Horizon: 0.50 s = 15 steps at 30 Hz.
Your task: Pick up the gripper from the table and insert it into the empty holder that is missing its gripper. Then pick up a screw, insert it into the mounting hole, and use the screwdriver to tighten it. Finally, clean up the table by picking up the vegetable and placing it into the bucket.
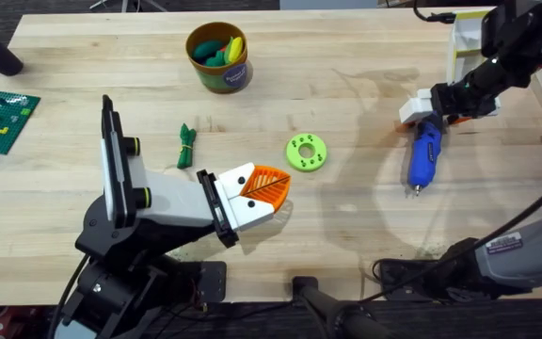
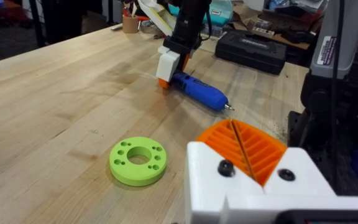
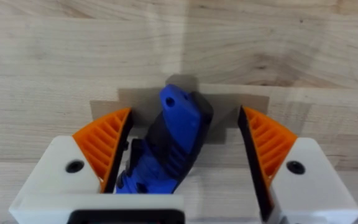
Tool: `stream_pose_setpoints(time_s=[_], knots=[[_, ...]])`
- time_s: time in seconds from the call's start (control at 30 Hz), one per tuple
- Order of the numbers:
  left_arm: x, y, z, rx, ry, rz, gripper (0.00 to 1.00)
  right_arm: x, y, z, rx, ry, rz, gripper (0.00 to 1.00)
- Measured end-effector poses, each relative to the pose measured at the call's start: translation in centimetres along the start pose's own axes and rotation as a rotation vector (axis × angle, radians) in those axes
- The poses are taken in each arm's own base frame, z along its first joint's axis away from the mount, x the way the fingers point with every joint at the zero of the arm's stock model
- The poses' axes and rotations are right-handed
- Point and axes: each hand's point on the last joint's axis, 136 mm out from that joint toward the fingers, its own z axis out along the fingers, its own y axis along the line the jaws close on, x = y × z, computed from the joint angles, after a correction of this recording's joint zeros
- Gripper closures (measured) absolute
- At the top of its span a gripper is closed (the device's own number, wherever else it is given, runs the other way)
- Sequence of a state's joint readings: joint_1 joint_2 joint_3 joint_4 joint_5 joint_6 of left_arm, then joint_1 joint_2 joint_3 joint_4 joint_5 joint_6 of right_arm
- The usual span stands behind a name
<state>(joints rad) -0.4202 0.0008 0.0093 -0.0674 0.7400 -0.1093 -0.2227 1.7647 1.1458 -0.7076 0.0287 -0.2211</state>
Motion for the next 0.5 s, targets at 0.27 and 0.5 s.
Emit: stream_pose_setpoints(time_s=[0.27,0.5], knots=[[-0.01,0.0,0.0,0.0,-0.001,0.0,0.985,-0.13,0.38,0.0,-0.026,-0.007,0.036,0.007],[-0.01,0.0,0.0,0.0,0.0,0.0,0.985,-0.2,0.5,-0.02,-0.034,-0.01,0.058,0.007]])
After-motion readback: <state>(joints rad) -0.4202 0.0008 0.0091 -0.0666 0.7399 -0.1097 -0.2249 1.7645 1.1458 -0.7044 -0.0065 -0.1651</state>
